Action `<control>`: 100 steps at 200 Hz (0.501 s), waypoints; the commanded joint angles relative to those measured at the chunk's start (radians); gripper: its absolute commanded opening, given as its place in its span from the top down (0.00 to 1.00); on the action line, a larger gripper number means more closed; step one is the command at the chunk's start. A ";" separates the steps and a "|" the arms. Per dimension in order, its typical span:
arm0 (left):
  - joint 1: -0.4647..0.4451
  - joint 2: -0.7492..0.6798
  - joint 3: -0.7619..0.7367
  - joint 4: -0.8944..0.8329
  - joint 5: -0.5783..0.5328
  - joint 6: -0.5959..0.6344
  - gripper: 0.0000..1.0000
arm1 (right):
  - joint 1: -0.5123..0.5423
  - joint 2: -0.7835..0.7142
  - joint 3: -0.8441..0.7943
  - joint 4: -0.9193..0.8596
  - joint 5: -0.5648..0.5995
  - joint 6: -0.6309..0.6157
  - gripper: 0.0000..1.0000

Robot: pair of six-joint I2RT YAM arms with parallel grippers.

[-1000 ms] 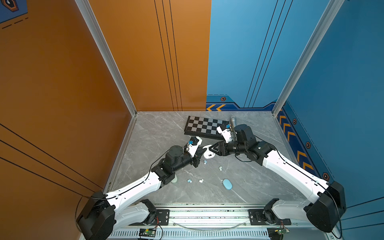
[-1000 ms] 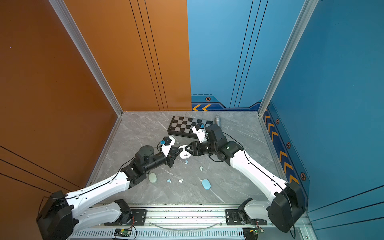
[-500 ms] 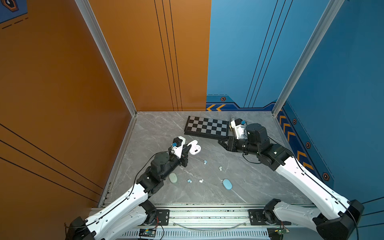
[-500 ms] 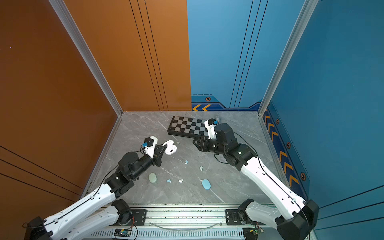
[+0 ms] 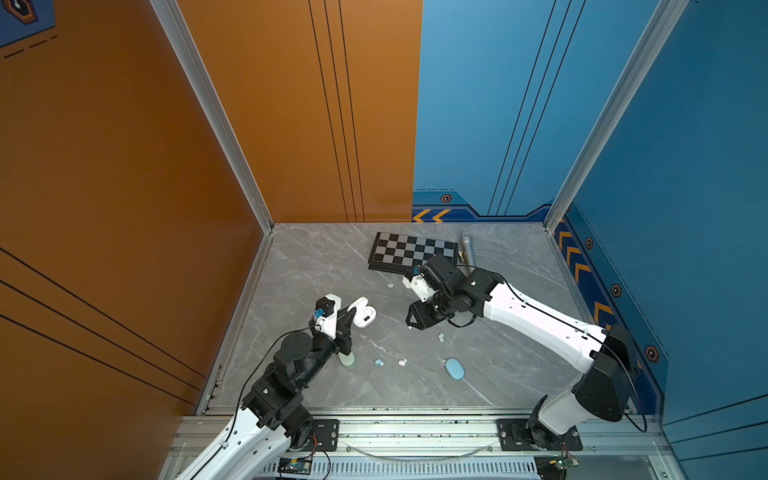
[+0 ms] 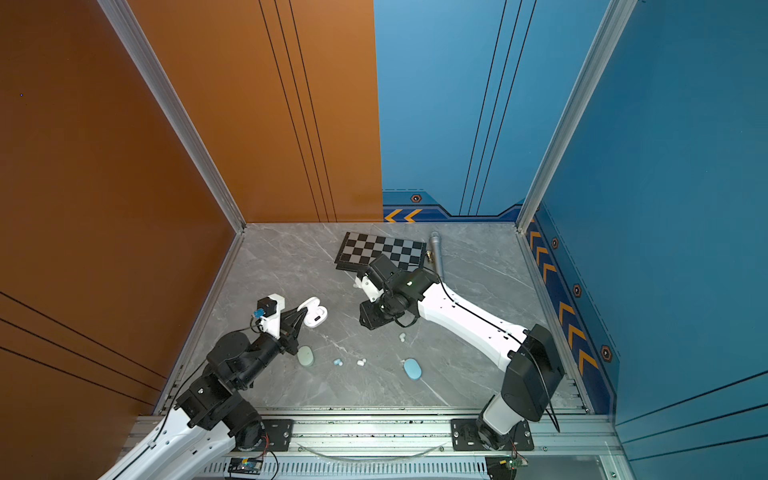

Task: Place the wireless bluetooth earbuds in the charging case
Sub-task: 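Withdraw the right gripper and move it toward another white earbud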

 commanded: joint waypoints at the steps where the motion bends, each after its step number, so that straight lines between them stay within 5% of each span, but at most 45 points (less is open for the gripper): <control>1: 0.010 -0.035 -0.006 -0.070 -0.003 -0.015 1.00 | 0.043 0.006 -0.078 -0.043 0.037 -0.490 0.61; 39: 0.012 -0.073 -0.012 -0.106 -0.020 -0.015 1.00 | 0.108 0.041 -0.197 0.193 0.010 -0.580 0.59; 100: 0.016 -0.066 -0.006 -0.114 -0.027 -0.015 1.00 | 0.178 0.185 -0.167 0.222 0.029 -0.651 0.54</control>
